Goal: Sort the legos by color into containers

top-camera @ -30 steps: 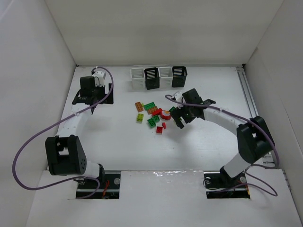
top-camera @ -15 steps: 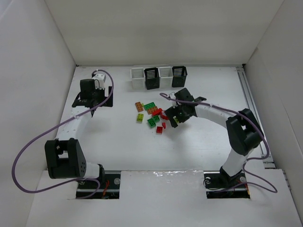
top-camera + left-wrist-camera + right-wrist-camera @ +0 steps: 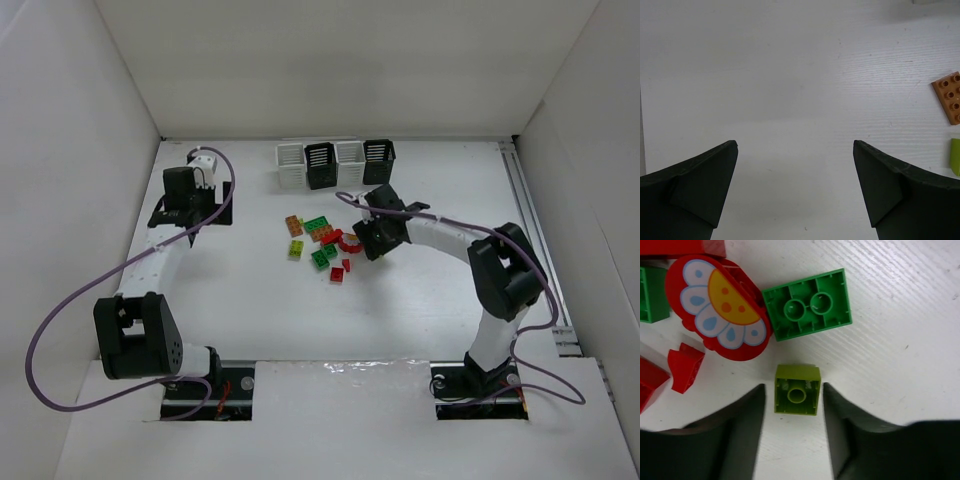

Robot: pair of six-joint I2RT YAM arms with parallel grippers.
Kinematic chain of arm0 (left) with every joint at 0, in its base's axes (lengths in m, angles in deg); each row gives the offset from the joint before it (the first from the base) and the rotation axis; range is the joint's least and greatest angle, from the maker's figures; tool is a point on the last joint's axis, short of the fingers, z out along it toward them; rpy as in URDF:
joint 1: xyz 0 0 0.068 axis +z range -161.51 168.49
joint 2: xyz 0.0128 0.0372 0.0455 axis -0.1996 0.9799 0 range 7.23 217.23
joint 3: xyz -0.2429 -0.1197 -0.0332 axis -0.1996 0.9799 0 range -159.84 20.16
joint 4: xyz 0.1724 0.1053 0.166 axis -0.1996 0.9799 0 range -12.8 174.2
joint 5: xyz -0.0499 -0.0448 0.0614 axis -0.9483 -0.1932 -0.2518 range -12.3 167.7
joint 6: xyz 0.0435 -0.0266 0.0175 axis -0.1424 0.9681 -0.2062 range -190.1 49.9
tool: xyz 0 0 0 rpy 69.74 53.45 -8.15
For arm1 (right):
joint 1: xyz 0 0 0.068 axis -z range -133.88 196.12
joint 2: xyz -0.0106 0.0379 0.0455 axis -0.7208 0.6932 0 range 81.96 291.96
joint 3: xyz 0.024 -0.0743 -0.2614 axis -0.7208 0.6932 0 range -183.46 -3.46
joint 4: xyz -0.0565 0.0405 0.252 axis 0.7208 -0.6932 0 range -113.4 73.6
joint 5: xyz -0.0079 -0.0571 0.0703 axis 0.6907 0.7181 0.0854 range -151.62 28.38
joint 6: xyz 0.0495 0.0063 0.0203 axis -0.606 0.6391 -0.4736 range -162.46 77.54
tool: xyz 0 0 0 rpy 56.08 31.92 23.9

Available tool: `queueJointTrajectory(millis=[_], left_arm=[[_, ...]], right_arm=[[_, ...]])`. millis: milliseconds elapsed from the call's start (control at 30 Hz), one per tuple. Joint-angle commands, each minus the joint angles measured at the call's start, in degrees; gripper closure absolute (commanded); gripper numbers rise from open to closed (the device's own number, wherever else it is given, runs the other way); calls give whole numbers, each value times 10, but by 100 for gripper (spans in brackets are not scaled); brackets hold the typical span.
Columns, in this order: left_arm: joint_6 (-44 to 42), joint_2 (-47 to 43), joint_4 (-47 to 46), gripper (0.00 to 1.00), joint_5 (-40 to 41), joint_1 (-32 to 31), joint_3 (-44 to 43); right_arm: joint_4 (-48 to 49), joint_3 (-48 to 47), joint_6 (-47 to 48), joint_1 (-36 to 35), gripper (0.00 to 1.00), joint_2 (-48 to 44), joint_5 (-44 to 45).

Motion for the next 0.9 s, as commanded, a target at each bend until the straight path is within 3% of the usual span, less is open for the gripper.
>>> queueJointTrajectory(millis=[0,200,267,300,400,567,867], left_arm=[[-8,4,-23,1,9,3,-17],[-8,15,-23,1,20,3,-22],[-14,15,-23,1,20,3,-27],[-15,15,-23,1,20,3,-27],[-15,15,-23,1,20,3,-39],[-1,15,-23,1,14,3,-49],[24,-1,-52,1,84,3,-36]], right_arm=[[21,-20,7,10,51,2,17],[10,-20,51,23,74,-26,12],[10,-32,79,32,95,-46,12],[3,-41,84,42,100,-46,20],[-20,-117,84,62,100,-38,10],[-38,-351,47,91,100,26,9],[-56,-621,31,127,100,212,22]])
